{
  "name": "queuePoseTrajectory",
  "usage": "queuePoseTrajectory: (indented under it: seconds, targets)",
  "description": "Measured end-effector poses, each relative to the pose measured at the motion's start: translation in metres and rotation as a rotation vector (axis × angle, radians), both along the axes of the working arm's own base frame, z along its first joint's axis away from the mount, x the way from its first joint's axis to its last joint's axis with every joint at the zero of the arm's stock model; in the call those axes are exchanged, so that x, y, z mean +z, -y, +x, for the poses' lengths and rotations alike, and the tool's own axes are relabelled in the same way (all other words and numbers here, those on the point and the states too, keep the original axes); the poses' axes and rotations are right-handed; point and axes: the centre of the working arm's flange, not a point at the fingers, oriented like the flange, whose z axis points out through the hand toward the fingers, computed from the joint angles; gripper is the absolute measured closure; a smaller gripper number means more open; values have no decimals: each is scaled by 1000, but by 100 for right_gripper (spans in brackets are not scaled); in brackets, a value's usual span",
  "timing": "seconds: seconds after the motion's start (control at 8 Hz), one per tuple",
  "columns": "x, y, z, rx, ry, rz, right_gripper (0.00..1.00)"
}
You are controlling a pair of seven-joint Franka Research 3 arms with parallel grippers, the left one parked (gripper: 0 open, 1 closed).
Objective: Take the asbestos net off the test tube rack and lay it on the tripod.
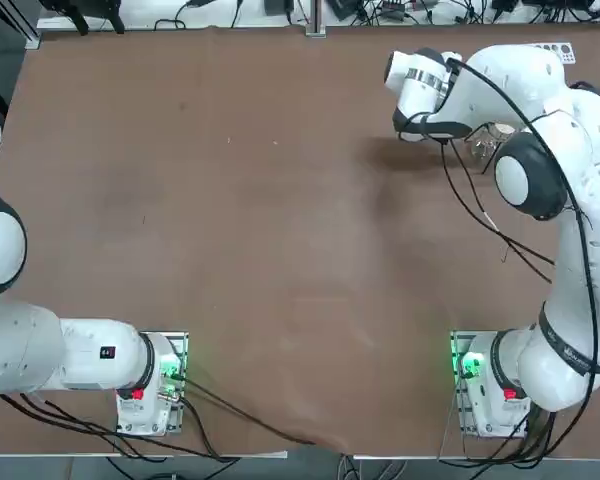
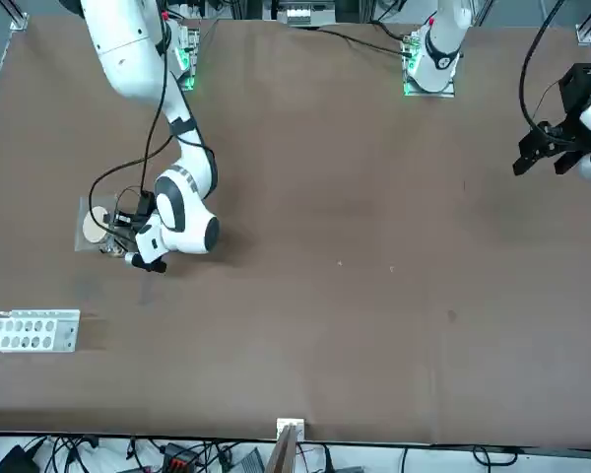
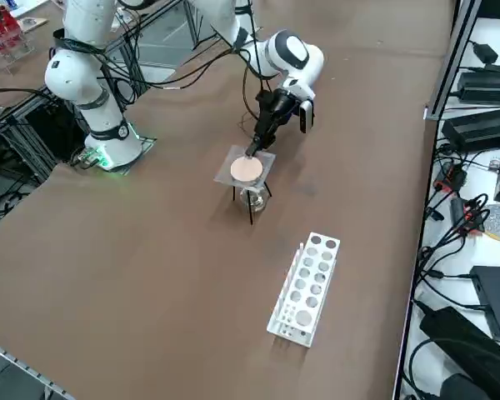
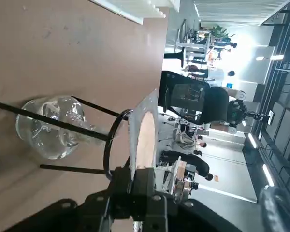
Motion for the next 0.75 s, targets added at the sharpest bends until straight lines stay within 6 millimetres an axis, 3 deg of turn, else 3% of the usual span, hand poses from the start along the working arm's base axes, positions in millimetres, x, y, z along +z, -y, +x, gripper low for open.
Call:
queuePoseTrajectory:
  seconds: [0.75]
  targets:
    - [-15,2,-5,-21,-27,5,92]
